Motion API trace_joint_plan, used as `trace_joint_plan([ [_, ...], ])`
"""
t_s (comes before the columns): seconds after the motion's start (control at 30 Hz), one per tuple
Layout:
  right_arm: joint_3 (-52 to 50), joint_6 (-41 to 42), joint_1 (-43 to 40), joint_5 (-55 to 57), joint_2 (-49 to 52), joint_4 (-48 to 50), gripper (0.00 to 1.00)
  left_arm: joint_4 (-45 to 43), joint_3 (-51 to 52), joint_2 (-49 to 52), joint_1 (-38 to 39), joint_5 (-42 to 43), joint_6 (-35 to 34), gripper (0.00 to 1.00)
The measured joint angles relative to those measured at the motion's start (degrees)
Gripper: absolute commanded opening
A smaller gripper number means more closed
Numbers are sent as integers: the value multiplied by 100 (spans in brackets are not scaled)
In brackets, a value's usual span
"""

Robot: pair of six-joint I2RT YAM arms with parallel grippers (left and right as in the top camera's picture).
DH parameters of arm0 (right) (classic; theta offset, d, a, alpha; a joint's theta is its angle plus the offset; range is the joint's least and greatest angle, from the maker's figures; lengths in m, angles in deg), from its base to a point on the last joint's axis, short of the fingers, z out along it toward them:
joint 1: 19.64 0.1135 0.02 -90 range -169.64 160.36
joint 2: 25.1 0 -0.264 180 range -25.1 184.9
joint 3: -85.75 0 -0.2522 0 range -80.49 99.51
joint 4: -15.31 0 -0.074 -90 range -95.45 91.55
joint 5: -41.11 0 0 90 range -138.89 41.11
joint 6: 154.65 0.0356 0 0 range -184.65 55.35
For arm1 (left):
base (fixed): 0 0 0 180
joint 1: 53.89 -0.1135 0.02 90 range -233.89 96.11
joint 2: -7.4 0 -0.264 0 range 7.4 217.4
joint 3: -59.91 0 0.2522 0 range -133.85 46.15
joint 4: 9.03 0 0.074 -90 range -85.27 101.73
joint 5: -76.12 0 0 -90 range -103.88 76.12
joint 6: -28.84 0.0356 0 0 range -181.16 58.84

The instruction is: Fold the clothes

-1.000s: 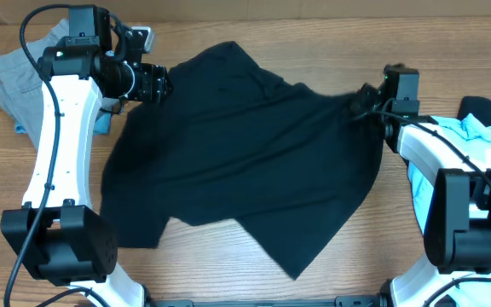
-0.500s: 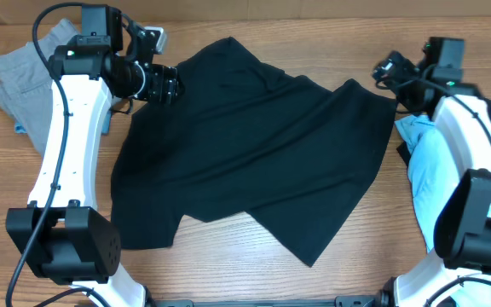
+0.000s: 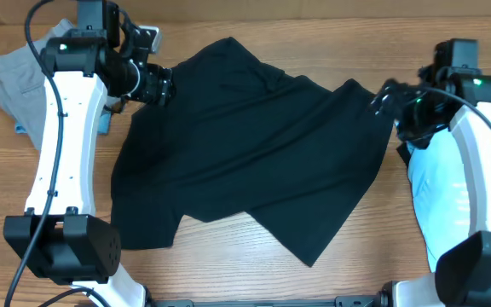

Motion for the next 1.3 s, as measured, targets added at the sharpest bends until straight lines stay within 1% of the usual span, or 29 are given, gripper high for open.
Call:
trace_joint_plan([
  [0.03, -68, 81, 85, -17, 0, 0, 96, 42, -48, 0, 0, -20, 0, 80],
  [0.1, -343, 214, 208, -42, 0, -28, 93, 109, -66, 0, 0, -59, 2, 86],
  [0.23, -1309, 444, 284, -129, 2, -79, 86, 295, -68, 0, 0, -138, 17, 88],
  [0.3, -1899, 511, 299, -260, 2, 13, 84, 299, -70, 0, 0, -177, 20, 89],
  [0.43, -2935, 625, 380, -459, 7, 400, 84, 289, -72, 0, 0, -243, 20, 90],
  [0.5, -3394, 739, 446, -529, 7, 756, 84, 258, -72, 0, 0, -258, 20, 91],
  [0.57, -3864, 907, 511, -608, 7, 1213, 81, 203, -76, 0, 0, -256, 20, 92],
  [0.63, -4076, 1047, 540, -728, 7, 1401, 77, 186, -76, 0, 0, -258, 20, 92],
  [0.67, -4166, 1156, 562, -839, -46, 1480, 69, 181, -76, 0, 0, -258, 20, 93],
  [0.7, -4251, 1266, 588, -942, -109, 1626, 54, 184, -76, 0, 0, -258, 20, 93],
  [0.73, -4352, 1364, 623, -1084, -173, 1788, 43, 181, -79, 0, 0, -258, 20, 93],
  [0.77, -4435, 1425, 671, -1204, -214, 1967, 35, 184, -79, 0, 0, -258, 20, 93],
  [0.83, -4548, 1513, 776, -1368, -214, 2162, 15, 181, -79, 0, 0, -258, 20, 93],
  [0.87, -4572, 1558, 807, -1386, -205, 2192, 8, 181, -79, 0, 0, -258, 20, 93],
  [0.9, -4586, 1572, 824, -1386, -192, 2208, 4, 181, -79, 0, 0, -258, 20, 93],
  [1.0, -4524, 1578, 804, -1257, -138, 1937, 4, 170, -79, 0, 0, -258, 20, 93],
  [1.1, -4271, 1578, 686, -684, -114, 1305, 4, 168, -79, 0, 0, -258, 20, 94],
  [1.2, -3842, 1576, 369, -74, -114, 787, 4, 168, -79, 0, 0, -258, 20, 94],
  [1.3, -3281, 1578, -116, 503, -114, 435, 4, 166, -79, 0, 0, -258, 20, 95],
])
